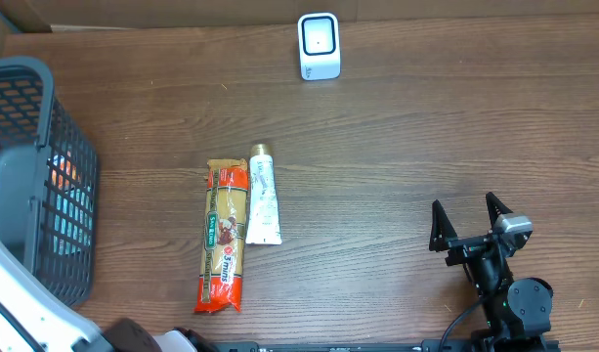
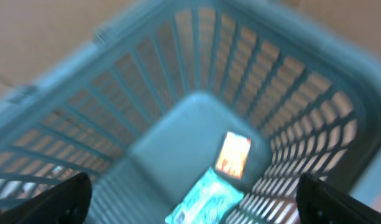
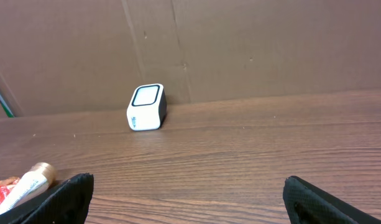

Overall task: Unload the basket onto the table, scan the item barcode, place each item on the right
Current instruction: 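Reach into the basket and grasp the mint-green wipes packet, left gripper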

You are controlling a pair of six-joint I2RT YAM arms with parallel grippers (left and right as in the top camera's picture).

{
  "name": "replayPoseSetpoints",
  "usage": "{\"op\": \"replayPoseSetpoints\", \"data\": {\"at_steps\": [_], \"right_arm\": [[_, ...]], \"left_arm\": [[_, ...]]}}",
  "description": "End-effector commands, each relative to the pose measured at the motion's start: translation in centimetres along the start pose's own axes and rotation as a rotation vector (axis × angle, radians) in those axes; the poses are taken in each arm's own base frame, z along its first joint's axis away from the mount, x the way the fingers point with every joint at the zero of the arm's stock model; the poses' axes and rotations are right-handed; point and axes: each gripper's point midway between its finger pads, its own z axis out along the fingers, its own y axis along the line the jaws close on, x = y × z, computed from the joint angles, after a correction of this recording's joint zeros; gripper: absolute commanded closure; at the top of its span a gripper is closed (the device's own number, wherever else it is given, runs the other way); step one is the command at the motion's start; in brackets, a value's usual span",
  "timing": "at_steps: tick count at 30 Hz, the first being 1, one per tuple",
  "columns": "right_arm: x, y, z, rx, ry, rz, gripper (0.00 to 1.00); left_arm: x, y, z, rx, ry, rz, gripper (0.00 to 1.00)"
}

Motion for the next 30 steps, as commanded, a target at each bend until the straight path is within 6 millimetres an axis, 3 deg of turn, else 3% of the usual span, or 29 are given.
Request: {"op": "replayPoseSetpoints", "data": {"at_steps": [1,5,10,17,23,30], "right_arm": [[0.2,-0.1,0.0,0.002,-0.003,0.004,0.0],[0.2,-0.1,0.0,0.002,-0.003,0.003,0.0],[0.2,-0.1,0.0,0.002,-0.003,0.003,0.0],[0.2,-0.1,0.0,0.002,-0.003,0.003,0.0],[0.2,-0.1,0.0,0.002,-0.003,0.004,0.0],[0.2,-0.1,0.0,0.002,-0.003,0.003,0.0]], "left_arm": [[2.4,-1.3,3.7,0.124,0.137,0.091,0.08],[5.5,-0.3,6.9,0.122,0.275,0.122,0.17],[9.3,0.2,10.2,0.214,0.381,0.132,0.17],[14.4,1.8,13.4,0.225,0.44,0.156,0.0],[17.6,0.2,15.8,0.314,0.426,0.187,0.0],[19.1,-0.2,18.1,0.308,0.394,0.239,0.0]]}}
